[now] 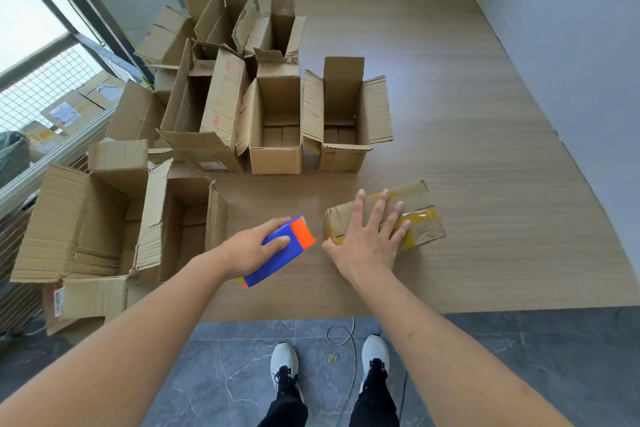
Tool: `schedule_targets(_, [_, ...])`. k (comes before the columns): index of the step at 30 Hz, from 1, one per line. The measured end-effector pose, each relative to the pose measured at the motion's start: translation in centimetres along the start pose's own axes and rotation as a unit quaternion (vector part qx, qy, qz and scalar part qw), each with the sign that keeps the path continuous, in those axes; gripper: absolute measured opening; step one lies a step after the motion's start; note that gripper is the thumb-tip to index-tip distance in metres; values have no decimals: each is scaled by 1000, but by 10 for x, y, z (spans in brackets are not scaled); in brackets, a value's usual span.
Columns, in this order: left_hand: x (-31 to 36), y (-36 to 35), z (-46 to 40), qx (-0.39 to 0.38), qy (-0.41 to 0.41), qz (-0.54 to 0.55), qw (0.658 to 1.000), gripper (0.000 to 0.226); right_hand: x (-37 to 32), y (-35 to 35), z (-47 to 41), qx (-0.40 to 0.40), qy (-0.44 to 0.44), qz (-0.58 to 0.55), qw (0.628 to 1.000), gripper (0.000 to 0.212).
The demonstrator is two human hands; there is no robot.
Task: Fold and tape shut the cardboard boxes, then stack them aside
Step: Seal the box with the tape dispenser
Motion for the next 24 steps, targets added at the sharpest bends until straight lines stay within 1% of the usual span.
schedule_targets(2, [7, 7, 14, 7, -32, 64, 997, 51, -5, 1, -1, 2, 52, 9, 999, 121])
schedule_targets(4, [17, 13, 29, -4, -66, 79, 995, 59, -7, 2, -1, 0, 130, 20, 991, 121])
schedule_targets(6, [29, 19, 43, -9, -111, 62, 992, 66, -5, 3, 2, 4, 202, 28, 979, 122])
schedule_targets(11, [46, 28, 70, -12, -187, -1, 982, 73, -7, -5, 24, 25, 321, 43, 946, 123])
schedule_targets(13, [53, 30, 79, -1, -218, -29, 975, 72, -17, -13, 35, 32, 393, 51, 917, 123])
schedule_targets(15, [58, 31, 87, 7, -241, -37, 970, 71, -29, -12, 41, 45, 468, 53, 881, 120])
schedule_targets(17, [62, 30, 95, 10, -252, -44, 967, 71, -34, -5, 37, 28, 505, 48, 861, 125])
schedule_targets(19, [63, 31, 100, 14, -250, -51, 967, 72, -31, 7, 31, -20, 505, 14, 863, 135])
schedule_targets(20, [64, 32, 103, 17, -248, -54, 967, 73, -28, 15, 29, -43, 493, -26, 868, 133])
schedule_targets(21, [65, 33, 106, 20, -247, -56, 967, 73, -24, 26, 30, -59, 475, -89, 873, 123])
schedule_targets(22, [67, 33, 110, 21, -248, -59, 967, 73, -18, 38, 32, -70, 451, -170, 873, 106])
schedule_targets(23, [70, 33, 113, 21, -248, -62, 966, 73, -12, 49, 34, -80, 419, -263, 865, 85])
schedule_targets(24, [73, 32, 116, 20, -247, -64, 967, 73, -7, 60, 39, -94, 386, -357, 845, 65])
Point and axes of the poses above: each hand's wrist, its own z-axis away from the middle knuckle, its own y-axis out of the back of the hand, x = y × z, the point moved 8 cm from there along -z, towards the middle knuckle, and after that the axes turned 13 degrees about z, right-handed, at the moved point
